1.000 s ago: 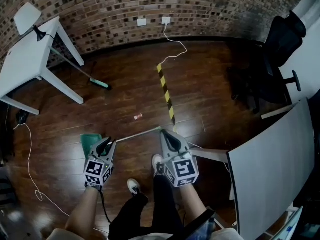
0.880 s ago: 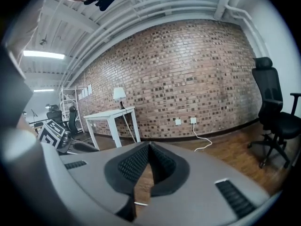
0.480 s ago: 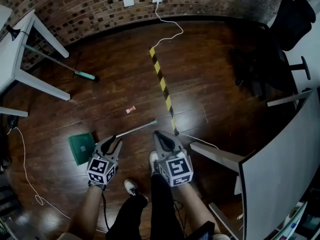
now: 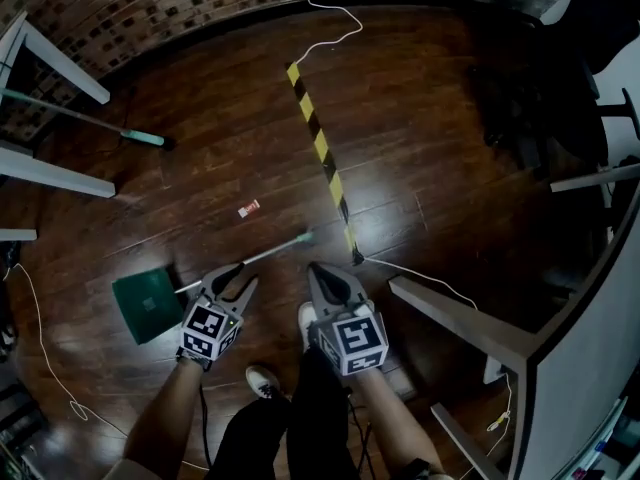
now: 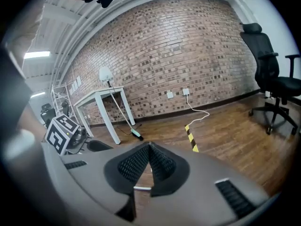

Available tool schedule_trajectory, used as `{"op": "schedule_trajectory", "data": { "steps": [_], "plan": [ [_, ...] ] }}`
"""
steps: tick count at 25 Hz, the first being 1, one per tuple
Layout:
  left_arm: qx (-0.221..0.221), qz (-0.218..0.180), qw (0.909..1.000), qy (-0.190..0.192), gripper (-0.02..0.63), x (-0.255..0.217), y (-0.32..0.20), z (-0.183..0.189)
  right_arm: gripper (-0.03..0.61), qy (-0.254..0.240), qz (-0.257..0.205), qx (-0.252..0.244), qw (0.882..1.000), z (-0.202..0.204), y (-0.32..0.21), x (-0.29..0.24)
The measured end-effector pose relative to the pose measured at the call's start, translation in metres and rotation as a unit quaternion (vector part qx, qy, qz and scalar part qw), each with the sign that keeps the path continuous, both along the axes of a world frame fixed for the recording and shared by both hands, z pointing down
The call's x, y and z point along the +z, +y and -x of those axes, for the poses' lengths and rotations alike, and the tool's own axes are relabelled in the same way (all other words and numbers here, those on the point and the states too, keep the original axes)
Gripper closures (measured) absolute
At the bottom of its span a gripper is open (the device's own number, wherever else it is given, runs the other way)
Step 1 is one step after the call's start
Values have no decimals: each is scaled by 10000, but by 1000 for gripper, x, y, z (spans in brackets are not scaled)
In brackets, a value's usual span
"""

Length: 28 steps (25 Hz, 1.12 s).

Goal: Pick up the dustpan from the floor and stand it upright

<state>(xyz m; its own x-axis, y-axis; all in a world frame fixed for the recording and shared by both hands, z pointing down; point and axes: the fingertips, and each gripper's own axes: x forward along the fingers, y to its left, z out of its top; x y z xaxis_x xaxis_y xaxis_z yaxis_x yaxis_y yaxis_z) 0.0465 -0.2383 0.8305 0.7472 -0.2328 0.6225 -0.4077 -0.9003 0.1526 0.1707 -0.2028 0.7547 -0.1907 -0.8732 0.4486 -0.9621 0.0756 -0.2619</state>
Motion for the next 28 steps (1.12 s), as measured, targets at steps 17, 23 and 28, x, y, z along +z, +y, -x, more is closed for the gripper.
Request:
{"op": "schedule_trajectory", "data": {
  "steps": [17, 23, 28],
  "plan": [
    [1065, 203, 9929, -487, 457, 176, -1, -44, 581, -321, 436, 125, 9985, 2, 3, 165],
    [1124, 382, 9901, -743, 440, 227, -4, -49, 580, -365, 447, 177, 9982, -1, 2, 203],
    [1545, 331, 9795, -1249, 439, 266, 0, -60, 580, -418, 404, 218, 9981, -8, -1, 219]
  ]
}}
